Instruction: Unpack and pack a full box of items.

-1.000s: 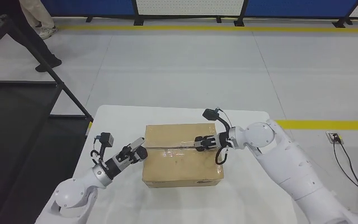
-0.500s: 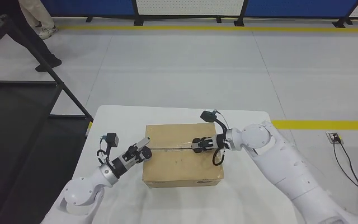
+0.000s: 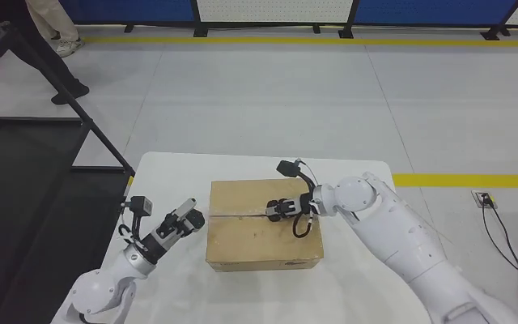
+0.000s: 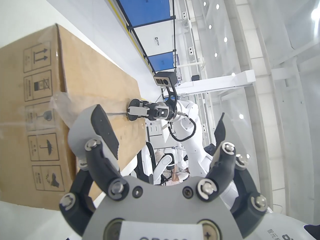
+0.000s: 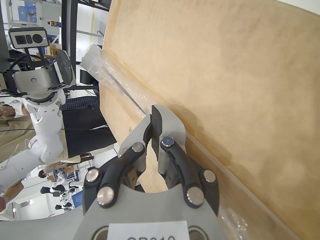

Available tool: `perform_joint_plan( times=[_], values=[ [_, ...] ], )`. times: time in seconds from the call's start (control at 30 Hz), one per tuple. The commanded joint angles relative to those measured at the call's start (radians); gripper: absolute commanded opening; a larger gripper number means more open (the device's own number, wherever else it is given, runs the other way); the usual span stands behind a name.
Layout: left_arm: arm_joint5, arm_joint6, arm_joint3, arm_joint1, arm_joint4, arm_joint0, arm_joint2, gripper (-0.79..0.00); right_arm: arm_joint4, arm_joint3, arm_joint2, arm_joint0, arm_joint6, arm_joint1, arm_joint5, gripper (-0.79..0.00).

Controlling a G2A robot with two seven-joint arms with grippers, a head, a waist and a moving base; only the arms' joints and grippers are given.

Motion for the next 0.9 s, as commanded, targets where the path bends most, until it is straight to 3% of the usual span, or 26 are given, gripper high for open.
perform_joint_plan(
  times=[0.0,0.37,0.87],
  values=[
    [-0.016,0.009,-0.017,0.003,-0.012,0.039,-0.043,0.0,0.003,0.012,-0.014,0.013,-0.008,-0.013,-0.002,-0.785],
    [-0.08,0.011,-0.061,0.01,-0.088,0.184,-0.201,0.0,0.028,0.084,-0.099,0.076,-0.028,-0.097,-0.018,-0.785],
    [-0.131,-0.009,-0.066,0.005,-0.132,0.257,-0.268,0.0,0.046,0.212,-0.185,0.132,-0.091,-0.221,-0.016,-0.785]
  ],
)
